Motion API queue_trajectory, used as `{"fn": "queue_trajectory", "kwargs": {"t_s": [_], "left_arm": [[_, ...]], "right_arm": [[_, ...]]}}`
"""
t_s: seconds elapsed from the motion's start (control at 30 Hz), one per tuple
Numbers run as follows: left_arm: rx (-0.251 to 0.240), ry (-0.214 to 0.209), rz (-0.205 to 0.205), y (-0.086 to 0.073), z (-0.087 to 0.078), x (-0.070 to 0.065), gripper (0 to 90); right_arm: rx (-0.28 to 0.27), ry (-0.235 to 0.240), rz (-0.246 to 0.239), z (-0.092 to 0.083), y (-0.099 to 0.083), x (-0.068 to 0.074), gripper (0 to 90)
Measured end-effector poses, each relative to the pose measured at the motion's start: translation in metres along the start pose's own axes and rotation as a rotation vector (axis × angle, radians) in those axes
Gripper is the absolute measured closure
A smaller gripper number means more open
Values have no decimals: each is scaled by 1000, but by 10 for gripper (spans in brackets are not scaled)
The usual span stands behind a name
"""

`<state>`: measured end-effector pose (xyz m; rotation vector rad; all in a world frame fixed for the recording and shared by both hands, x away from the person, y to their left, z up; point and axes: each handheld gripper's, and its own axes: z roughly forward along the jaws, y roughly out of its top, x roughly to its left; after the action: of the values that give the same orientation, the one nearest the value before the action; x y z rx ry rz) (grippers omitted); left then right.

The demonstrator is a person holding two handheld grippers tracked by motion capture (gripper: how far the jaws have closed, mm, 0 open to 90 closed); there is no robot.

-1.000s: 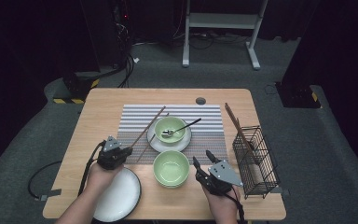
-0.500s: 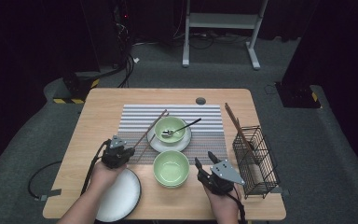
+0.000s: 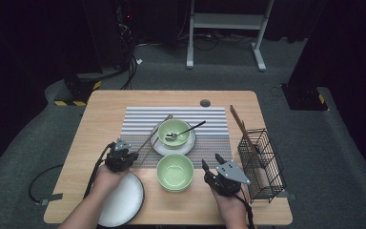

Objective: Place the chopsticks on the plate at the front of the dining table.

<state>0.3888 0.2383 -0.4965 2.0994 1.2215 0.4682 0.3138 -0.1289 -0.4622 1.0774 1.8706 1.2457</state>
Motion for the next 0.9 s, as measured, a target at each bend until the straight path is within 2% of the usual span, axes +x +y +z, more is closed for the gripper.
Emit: {"fn": "queue_trajectory", "kwargs": {"t_s": [0.23, 0.47, 0.53, 0.77, 0.9], "left_arm": [[14, 13, -20, 1, 0, 1, 851], [28, 14, -19, 4, 3, -1, 850], [35, 4, -1, 5, 4, -4, 848], [49, -25, 10, 7, 5, -7, 832], [52, -35, 13, 7, 6, -8, 793]], "right_arm": [[-9, 7, 11, 0, -4, -2, 473], [-17, 18, 7, -1, -5, 0, 479], [-16, 18, 10, -1, -5, 0, 481], [-18, 17, 14, -2, -6, -1, 483], [-17, 17, 14, -2, -6, -1, 487]]}}
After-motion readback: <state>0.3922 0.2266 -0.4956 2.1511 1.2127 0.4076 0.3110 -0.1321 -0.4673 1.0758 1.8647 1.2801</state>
